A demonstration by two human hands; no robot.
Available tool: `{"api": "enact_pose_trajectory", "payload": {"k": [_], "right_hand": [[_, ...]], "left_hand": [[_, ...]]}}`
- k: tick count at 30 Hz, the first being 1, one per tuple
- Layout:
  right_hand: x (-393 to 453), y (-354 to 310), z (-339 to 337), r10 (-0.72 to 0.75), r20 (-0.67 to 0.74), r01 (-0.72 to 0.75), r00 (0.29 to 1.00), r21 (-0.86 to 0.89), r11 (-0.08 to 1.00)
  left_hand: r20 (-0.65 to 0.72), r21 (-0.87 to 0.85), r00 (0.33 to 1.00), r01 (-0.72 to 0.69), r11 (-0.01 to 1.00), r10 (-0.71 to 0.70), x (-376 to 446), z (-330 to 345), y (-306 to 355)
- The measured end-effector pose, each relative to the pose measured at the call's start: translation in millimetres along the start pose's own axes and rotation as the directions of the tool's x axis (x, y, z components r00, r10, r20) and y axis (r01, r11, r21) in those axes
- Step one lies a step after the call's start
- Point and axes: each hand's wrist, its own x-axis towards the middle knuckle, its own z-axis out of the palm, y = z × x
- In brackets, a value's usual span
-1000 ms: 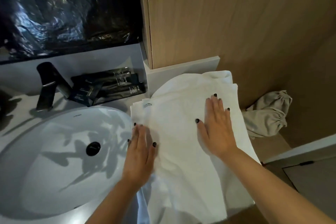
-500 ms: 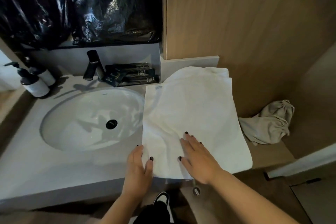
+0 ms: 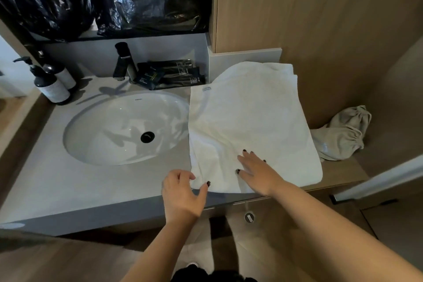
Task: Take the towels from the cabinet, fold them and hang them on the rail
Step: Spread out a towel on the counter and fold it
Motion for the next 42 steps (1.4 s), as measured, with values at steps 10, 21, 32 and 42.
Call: {"api": "enact_pose_trajectory", "payload": {"k": [10,21,32,42], "right_hand": [[0,-15,6,0.079,-0.042,-0.082,0.996,-0.090,0.993],[5,-7,6,0.082,-0.061,-0.083,0.995,-0.018,0.996],[7,-3,6,0.079,-0.037,-0.080,0.996,-0.010,0.997],[2,-12,19,0.066,-0.088,-0.080,0.994,-0.169,0.982]], "left_hand": [[0.100,-0.118,0.989,-0.093,0.989,0.105,3,-12,-8],[0.435,-0.621,0.887,0.418,0.663,-0.152,3,-48,-7],[0.475,-0.627,0.806,0.592,0.506,-0.353,13,-57,6],[0.302,-0.057,0.905,0.331,0.942,-0.300,19,-41,-6]]}}
